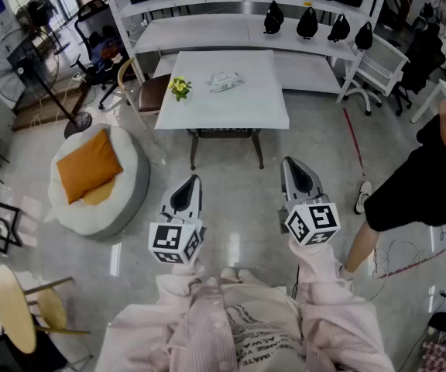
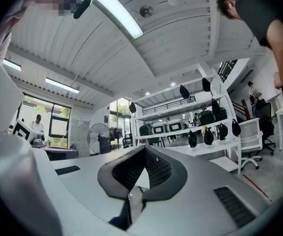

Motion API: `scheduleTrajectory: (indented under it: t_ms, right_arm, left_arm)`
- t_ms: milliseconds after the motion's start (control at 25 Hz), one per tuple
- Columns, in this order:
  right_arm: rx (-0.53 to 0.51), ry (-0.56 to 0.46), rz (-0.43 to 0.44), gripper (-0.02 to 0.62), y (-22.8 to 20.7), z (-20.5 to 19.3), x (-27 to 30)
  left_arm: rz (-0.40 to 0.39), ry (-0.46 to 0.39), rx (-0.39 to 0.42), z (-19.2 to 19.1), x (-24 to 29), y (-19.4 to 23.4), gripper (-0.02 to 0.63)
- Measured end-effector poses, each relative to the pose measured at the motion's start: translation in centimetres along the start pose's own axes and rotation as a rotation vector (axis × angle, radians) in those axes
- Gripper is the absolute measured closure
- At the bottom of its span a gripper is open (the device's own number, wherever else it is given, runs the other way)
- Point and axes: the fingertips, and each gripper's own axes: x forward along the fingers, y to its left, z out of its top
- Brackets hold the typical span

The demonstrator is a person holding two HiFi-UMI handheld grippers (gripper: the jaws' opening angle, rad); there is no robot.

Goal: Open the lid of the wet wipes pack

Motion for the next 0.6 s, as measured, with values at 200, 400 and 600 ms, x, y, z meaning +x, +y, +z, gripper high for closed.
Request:
scheduleTrajectory:
  t_ms: [200,400,600]
  right_arm:
    - [0.001,-0.003,-0.020,0.597,-0.8,0.1,-0.3]
    - [0.016,-0.004,-0.005,0.597,-1.8,0.2,-0.7]
    - [0.033,0.008,0.085,0.595,-1.7,-0.1,-0.4]
  left_arm:
    - [0.007,-0.002,-0.003,0.0,0.2,-0.2,0.607]
    - [0.012,0.002,-0.005,0.1,0.5,-0.9,0.607]
    - [0.024,0.002,-0.007,0.2,0.7,-1.5,0.607]
